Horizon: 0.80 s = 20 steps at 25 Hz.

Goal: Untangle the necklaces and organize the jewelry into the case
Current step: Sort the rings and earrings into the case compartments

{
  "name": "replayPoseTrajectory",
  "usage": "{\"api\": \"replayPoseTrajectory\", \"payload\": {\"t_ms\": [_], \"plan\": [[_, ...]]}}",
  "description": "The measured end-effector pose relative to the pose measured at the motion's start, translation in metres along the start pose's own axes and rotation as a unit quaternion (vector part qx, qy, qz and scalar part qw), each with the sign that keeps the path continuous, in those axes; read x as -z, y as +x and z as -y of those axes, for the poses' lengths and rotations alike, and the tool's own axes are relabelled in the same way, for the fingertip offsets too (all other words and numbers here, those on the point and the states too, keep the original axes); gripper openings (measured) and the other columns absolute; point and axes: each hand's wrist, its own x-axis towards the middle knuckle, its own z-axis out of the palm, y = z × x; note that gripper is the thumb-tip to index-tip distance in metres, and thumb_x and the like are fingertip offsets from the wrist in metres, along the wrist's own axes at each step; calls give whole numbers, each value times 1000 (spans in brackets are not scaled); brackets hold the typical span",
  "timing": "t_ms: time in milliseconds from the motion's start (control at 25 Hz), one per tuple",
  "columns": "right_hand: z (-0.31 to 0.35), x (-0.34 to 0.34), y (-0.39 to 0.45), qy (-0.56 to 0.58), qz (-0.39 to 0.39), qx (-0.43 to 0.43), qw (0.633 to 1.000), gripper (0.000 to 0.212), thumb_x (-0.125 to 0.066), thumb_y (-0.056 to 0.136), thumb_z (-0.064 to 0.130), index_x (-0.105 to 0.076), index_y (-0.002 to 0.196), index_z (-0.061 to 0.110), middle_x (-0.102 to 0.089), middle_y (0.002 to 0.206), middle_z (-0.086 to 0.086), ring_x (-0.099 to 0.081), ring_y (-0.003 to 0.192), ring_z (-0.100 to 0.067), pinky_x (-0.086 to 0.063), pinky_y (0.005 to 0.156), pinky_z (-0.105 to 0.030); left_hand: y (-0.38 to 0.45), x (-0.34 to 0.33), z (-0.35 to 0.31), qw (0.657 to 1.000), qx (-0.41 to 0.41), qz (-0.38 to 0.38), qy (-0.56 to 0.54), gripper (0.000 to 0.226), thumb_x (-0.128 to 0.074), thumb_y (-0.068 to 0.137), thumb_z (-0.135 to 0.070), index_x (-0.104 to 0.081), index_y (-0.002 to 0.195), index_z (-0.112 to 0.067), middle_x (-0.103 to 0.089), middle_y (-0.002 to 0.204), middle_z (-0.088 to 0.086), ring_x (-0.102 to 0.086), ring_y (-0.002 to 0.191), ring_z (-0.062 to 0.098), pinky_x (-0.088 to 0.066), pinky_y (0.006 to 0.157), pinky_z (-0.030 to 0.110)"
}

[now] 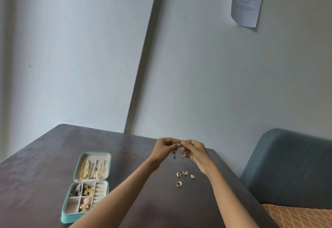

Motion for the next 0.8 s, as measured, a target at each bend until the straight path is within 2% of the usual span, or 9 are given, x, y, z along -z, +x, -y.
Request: {"api": "replayPoseTrajectory", "payload": {"t_ms": [120,280,360,440,520,600,720,800], "plan": [[3,-13,-3,52,4,-17,998,12,-56,94,16,-60,87,8,-58,68,-3,-51,57,-10,-45,56,-20,-2,8,-3,1000,-4,-13,-7,11,-67,84,-4,-73,94,-5,-70,78,5,-58,65,3,-46,58,15],[-1,-31,-6,94,15,-19,995,14,-49,97,15,-58,91,6,-55,68,-4,-46,57,-12,-41,54,-22,-4,16,-10,999,-10,-31,-8,5,-67,84,-3,-72,85,-4,-71,67,-6,-63,63,-1,-47,63,11],[-4,-37,-6,87,6,-12,996,14,-47,98,13,-59,93,7,-56,73,-6,-49,61,-13,-44,57,-22,-4,22,-13,1000,-4,-30,9,5,-66,84,-1,-71,85,-2,-69,62,-9,-61,59,-4,-46,59,10],[-8,-39,-4,33,-10,5,999,15,-47,98,16,-61,97,10,-61,84,-5,-56,75,-13,-49,66,-23,-2,29,-14,999,-3,-30,28,6,-67,84,-1,-72,86,1,-69,63,-8,-60,58,-3,-45,57,11],[-12,-38,-4,-10,-31,24,999,18,-48,98,22,-64,99,16,-63,97,-1,-57,88,-12,-49,77,-27,-1,36,-17,997,-9,-26,69,4,-69,83,-5,-73,83,-5,-71,69,-1,-60,61,1,-44,60,14],[-12,-37,-5,-16,-39,42,998,17,-52,96,23,-67,101,19,-66,100,2,-58,94,-10,-49,81,-26,2,41,-20,990,-21,-14,137,4,-72,81,-10,-74,79,-13,-72,76,7,-59,65,7,-47,63,21],[-8,-36,-6,-46,-18,64,997,14,-59,91,16,-67,102,19,-70,97,5,-61,92,-3,-47,78,-19,7,46,-26,970,-48,-2,238,4,-74,79,-11,-74,83,-10,-74,81,10,-66,74,14,-53,74,29],[-7,-37,-5,-74,-7,76,994,16,-61,89,10,-66,103,16,-70,91,4,-63,82,4,-46,71,-10,8,47,-30,954,-55,-1,294,7,-75,78,-12,-74,84,-9,-72,76,8,-63,66,11,-50,69,25]]}}
